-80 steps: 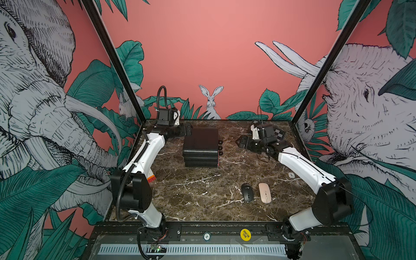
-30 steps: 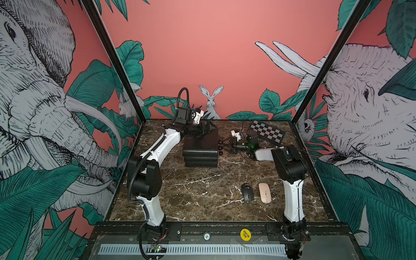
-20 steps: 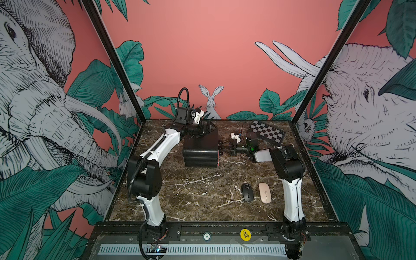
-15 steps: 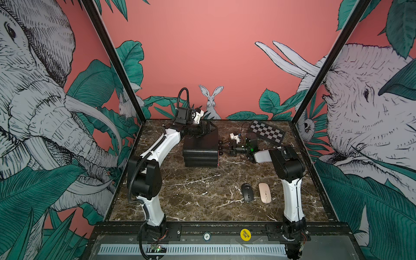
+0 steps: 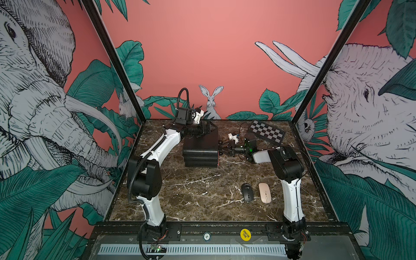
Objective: Take the mice out of the drawer
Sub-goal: Open the drawer in the storage box.
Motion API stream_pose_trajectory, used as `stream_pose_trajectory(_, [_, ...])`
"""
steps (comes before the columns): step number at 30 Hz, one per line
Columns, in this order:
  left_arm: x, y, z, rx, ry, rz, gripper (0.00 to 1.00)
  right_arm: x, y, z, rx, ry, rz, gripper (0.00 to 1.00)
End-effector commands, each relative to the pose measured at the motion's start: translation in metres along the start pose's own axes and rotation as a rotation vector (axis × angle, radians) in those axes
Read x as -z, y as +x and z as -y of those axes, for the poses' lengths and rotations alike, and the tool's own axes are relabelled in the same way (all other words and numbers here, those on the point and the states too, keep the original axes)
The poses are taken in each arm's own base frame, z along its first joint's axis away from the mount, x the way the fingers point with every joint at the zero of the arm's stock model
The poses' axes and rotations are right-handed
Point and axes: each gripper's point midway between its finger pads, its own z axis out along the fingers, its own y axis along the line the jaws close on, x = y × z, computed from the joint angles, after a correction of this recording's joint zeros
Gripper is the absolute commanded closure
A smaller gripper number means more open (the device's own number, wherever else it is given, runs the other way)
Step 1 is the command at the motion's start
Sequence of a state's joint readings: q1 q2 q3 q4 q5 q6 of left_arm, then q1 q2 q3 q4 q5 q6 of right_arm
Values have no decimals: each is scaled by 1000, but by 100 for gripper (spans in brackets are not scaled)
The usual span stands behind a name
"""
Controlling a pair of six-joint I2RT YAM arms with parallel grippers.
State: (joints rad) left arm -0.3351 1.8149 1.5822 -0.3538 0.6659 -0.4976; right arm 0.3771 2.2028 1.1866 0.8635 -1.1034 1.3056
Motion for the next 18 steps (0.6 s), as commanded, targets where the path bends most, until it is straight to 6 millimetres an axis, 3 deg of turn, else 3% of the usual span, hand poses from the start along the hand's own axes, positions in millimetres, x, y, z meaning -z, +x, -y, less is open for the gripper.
stream_pose_trajectory(1, [-8, 31, -29, 99, -88, -85, 3, -3, -4, -4, 41, -15, 15, 69])
stream_pose_trajectory(9, [-9, 33, -32, 98, -93, -86, 3, 37, -9, 5, 32, 30, 96, 73])
stream_pose_trajectory(18, [-10, 34, -32, 100, -84, -89, 3, 78, 4, 21, 6, 103, 110, 73])
